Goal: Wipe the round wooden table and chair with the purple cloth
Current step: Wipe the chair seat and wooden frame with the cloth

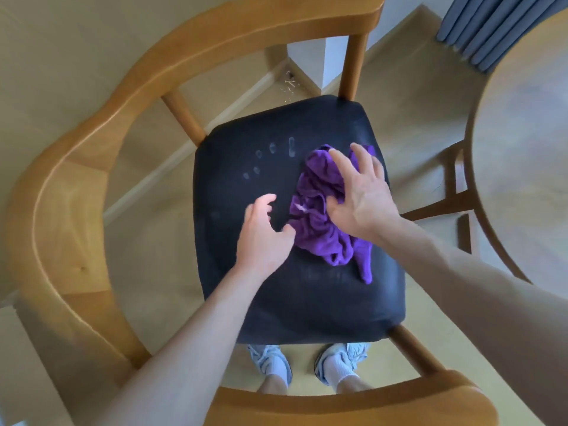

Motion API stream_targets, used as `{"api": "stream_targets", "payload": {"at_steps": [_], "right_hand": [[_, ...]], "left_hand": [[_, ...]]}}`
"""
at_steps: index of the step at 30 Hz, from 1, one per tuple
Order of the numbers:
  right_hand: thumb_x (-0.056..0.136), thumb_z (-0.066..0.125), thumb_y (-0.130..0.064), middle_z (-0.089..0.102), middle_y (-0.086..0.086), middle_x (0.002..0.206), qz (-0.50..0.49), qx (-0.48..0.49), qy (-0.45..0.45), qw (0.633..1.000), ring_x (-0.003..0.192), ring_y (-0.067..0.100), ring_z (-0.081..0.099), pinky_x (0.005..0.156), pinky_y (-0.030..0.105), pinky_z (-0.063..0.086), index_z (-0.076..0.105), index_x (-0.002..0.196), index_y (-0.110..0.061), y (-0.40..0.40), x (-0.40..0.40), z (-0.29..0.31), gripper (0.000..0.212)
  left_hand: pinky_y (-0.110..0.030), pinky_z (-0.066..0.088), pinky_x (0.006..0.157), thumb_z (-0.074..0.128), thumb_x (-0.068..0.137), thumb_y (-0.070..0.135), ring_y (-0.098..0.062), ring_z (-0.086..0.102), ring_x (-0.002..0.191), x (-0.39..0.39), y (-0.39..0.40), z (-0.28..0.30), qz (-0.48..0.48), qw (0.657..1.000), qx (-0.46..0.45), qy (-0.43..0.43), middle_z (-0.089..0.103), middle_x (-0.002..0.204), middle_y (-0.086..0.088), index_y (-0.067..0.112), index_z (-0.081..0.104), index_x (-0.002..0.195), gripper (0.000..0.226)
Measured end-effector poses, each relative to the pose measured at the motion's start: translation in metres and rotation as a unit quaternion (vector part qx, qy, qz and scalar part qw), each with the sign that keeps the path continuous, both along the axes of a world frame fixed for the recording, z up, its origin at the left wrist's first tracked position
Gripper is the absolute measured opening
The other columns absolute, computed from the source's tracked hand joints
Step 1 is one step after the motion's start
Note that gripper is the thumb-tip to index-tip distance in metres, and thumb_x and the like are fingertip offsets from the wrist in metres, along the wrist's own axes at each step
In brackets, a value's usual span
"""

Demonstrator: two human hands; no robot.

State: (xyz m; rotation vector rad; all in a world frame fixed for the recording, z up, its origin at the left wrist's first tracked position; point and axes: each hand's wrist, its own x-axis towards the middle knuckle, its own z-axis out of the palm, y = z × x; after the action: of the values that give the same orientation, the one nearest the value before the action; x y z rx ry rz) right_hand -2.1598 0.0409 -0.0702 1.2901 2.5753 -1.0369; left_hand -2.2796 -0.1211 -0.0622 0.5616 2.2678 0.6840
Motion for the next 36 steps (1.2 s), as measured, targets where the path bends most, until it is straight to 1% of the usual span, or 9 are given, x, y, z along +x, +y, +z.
{"api": "stream_targets", "payload": {"at_steps": [2,4,7,11,19,22,26,30,36], "right_hand": [[0.085,0.067,-0.061,-0.01,-0.001,0.17,-0.006,-0.026,-0.072,0.997,0.156,0.036,-0.006,0.119,0.068,0.021,0.008,0.16,-0.042,-0.012,-0.009,-0.011,0.097],[0.079,0.061,-0.078,-0.019,0.001,0.169,0.007,-0.041,-0.13,0.991,0.155,0.041,-0.012,0.117,0.073,0.015,-0.002,0.16,-0.043,-0.027,-0.018,-0.026,0.109],[0.084,0.052,-0.074,-0.004,0.01,0.169,0.042,0.061,-0.163,0.984,0.151,0.049,0.001,0.112,0.071,0.023,0.002,0.16,-0.039,-0.04,-0.025,-0.046,0.097],[0.079,0.068,-0.044,0.03,0.012,0.144,0.117,0.153,-0.149,0.97,0.12,0.042,0.036,0.086,0.054,0.045,0.03,0.14,-0.031,-0.018,-0.025,-0.054,0.073],[0.082,0.065,-0.028,0.034,-0.002,0.119,0.28,0.069,-0.205,0.935,0.1,0.027,0.036,0.074,0.038,0.041,0.039,0.116,-0.03,-0.019,-0.007,-0.024,0.044],[0.08,0.064,-0.028,0.035,-0.006,0.11,0.216,-0.004,-0.16,0.963,0.102,0.027,0.04,0.074,0.04,0.049,0.043,0.109,-0.03,-0.007,-0.003,-0.01,0.036],[0.085,0.063,-0.03,0.041,0.005,0.126,0.044,0.066,-0.04,0.996,0.111,0.033,0.038,0.081,0.041,0.048,0.049,0.124,-0.024,0.029,-0.036,-0.011,0.042],[0.092,0.06,-0.031,0.035,0.011,0.137,0.001,0.057,-0.096,0.994,0.118,0.04,0.037,0.086,0.046,0.047,0.044,0.134,-0.021,0.039,-0.082,-0.032,0.046],[0.086,0.066,-0.035,0.028,0.003,0.133,0.33,0.063,-0.178,0.925,0.115,0.032,0.034,0.078,0.039,0.046,0.032,0.132,-0.03,0.004,-0.06,-0.034,0.057]], "left_hand": [[-0.045,0.037,0.113,0.078,0.084,0.034,-0.025,0.019,0.152,-0.013,0.001,-0.009,-0.144,0.976,-0.147,0.078,0.013,0.167,-0.003,0.034,0.013,0.16,0.099],[-0.064,0.025,0.118,0.088,0.075,0.044,-0.036,-0.012,0.156,-0.02,0.006,-0.018,-0.233,0.935,-0.258,0.074,-0.023,0.168,-0.002,0.041,-0.013,0.159,0.131],[-0.073,0.029,0.113,0.095,0.065,0.044,-0.046,-0.024,0.152,-0.017,0.009,-0.034,-0.282,0.904,-0.316,0.062,-0.044,0.159,-0.003,0.043,-0.027,0.154,0.151],[-0.074,0.034,0.108,0.097,0.062,0.043,-0.049,-0.023,0.151,-0.015,0.005,-0.041,-0.287,0.902,-0.314,0.075,-0.045,0.159,-0.004,0.041,-0.028,0.154,0.156],[-0.072,0.037,0.108,0.096,0.063,0.042,-0.05,-0.025,0.15,-0.016,0.004,-0.04,-0.292,0.904,-0.302,0.077,-0.048,0.156,-0.004,0.04,-0.032,0.153,0.156],[-0.073,0.037,0.108,0.096,0.064,0.04,-0.052,-0.026,0.149,-0.013,0.006,-0.043,-0.288,0.905,-0.3,0.083,-0.049,0.154,-0.007,0.038,-0.033,0.152,0.157],[-0.072,0.039,0.107,0.095,0.064,0.04,-0.054,-0.025,0.148,-0.011,0.004,-0.048,-0.287,0.904,-0.304,0.088,-0.049,0.154,-0.009,0.037,-0.035,0.151,0.157],[-0.072,0.042,0.104,0.096,0.06,0.043,-0.054,-0.023,0.149,-0.01,0.003,-0.051,-0.29,0.9,-0.309,0.1,-0.048,0.154,-0.009,0.037,-0.033,0.152,0.159],[-0.07,0.039,0.107,0.097,0.06,0.041,-0.05,-0.025,0.15,-0.009,0.003,-0.051,-0.273,0.905,-0.311,0.102,-0.051,0.153,-0.006,0.039,-0.027,0.154,0.155]]}}
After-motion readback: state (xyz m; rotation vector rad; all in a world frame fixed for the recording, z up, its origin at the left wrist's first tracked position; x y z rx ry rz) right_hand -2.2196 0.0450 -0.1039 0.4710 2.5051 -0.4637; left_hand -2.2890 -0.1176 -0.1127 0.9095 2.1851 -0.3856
